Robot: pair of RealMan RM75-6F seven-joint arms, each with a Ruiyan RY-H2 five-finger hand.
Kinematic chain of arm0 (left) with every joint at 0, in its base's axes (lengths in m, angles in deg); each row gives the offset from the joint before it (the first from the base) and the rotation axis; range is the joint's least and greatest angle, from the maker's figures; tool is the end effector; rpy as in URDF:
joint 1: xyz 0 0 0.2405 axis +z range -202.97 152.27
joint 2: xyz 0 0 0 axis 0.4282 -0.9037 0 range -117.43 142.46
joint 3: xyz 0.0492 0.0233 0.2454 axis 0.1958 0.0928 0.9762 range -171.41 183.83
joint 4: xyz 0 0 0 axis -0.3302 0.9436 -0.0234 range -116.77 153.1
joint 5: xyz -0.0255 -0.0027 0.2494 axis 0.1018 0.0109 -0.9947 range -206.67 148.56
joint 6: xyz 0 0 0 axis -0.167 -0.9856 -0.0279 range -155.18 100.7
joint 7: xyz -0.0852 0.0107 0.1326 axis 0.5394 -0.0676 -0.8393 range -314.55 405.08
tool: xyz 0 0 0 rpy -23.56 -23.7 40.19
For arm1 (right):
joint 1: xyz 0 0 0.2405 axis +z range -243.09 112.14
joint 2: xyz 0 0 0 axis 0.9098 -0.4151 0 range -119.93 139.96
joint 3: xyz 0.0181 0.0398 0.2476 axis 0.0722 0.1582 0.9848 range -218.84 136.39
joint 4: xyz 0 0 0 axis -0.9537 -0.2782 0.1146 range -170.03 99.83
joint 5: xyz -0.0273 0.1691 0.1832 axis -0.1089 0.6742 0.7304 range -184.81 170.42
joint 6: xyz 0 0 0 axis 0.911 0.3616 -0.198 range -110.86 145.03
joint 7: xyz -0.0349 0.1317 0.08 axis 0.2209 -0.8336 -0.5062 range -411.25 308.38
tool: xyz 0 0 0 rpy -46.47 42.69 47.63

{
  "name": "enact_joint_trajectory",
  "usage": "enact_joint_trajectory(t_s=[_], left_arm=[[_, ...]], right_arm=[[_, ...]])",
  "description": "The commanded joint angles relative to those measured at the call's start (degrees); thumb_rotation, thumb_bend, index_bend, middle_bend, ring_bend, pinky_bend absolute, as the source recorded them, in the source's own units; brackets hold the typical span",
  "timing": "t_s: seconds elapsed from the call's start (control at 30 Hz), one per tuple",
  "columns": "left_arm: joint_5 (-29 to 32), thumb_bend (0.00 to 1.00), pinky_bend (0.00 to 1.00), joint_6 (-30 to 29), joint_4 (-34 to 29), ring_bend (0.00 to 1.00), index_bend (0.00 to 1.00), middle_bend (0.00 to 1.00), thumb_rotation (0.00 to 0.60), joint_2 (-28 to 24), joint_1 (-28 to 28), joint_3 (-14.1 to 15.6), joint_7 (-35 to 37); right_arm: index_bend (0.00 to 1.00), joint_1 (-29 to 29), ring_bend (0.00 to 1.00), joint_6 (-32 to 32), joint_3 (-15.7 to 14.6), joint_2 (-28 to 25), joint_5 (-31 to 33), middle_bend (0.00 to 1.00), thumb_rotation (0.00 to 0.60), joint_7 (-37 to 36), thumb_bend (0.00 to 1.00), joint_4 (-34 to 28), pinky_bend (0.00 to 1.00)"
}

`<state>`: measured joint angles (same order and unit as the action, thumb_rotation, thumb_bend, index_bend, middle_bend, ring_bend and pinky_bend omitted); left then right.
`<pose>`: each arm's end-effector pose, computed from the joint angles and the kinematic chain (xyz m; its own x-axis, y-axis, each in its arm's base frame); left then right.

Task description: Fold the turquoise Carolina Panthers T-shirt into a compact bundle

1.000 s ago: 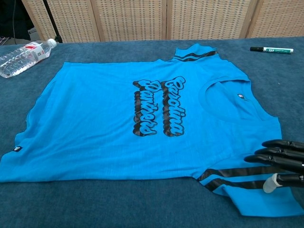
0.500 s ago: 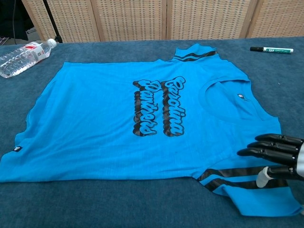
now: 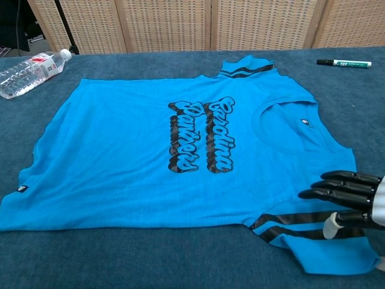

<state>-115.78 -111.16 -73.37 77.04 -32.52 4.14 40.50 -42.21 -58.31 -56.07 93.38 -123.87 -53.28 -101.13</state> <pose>-0.3177 0.2077 0.1131 0.4794 0.0144 0.8775 0.8764 -0.0597 -0.4778 -0.2914 -0.1871 -0.0406 0.6871 -0.1937 0.7002 -0.5343 -0.7879 0.3063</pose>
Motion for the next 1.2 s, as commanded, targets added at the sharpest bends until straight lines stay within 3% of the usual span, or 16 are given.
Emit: enact_joint_trajectory(t_s=[0.03,0.63,1.2], left_arm=[[0.02,0.07,0.00,0.01,0.00,0.00,0.00,0.00,0.600,0.00,0.00,0.00,0.02],[0.12,0.07,0.00,0.01,-0.07,0.00,0.00,0.00,0.600,-0.26,-0.02,-0.08,0.59],[0.26,0.07,0.00,0.33,-0.02,0.00,0.00,0.00,0.600,0.01,-0.14,-0.01,0.04]], right_arm=[[0.37,0.07,0.00,-0.14,0.05,0.21,0.18,0.06,0.600,-0.06,0.35,-0.19,0.00],[0.39,0.77,0.00,1.26,-0.31,0.93,1.24,0.06,0.600,1.86,0.42,-0.83,0.00],[0.57,0.35,0.00,-0.93,-0.79,0.83,1.01,0.06,0.600,2.58,0.47,0.76,0.00]])
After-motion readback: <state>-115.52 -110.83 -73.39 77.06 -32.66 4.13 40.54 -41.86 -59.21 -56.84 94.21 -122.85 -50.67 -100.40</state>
